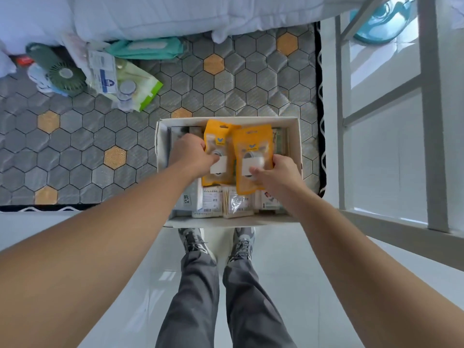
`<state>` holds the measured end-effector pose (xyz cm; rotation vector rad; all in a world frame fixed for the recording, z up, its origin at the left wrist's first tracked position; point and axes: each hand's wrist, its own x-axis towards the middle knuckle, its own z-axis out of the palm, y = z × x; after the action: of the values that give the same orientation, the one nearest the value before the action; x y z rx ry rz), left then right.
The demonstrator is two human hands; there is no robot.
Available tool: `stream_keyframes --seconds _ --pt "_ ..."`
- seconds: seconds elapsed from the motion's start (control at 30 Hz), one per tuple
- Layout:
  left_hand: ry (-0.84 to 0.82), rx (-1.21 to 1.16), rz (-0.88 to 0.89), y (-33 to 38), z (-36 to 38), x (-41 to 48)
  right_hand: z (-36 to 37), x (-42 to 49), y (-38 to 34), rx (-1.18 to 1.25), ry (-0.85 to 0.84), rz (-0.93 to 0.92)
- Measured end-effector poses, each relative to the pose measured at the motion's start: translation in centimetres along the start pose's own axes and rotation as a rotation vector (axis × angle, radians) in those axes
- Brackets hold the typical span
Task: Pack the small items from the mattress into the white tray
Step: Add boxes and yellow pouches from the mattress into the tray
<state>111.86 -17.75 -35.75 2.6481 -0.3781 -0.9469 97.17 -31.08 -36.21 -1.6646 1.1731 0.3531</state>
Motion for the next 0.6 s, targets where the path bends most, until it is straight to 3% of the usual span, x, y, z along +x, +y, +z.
stream_keyframes --seconds 0.23,0.43,0.6 --pt "0.123 -0.04 0.011 -0.9 0.7 0.0 2.0 0.8 -0.3 -0.052 0.154 -0.035" --pt "0.193 0.018 0.043 -2.3 0.8 0.0 2.2 1.1 -0.3 -0.191 0.168 -0.108" --pt "0.232 0.072 0.173 -2.6 0.6 0.0 3.2 1.3 -0.4 -0.205 0.286 -0.141"
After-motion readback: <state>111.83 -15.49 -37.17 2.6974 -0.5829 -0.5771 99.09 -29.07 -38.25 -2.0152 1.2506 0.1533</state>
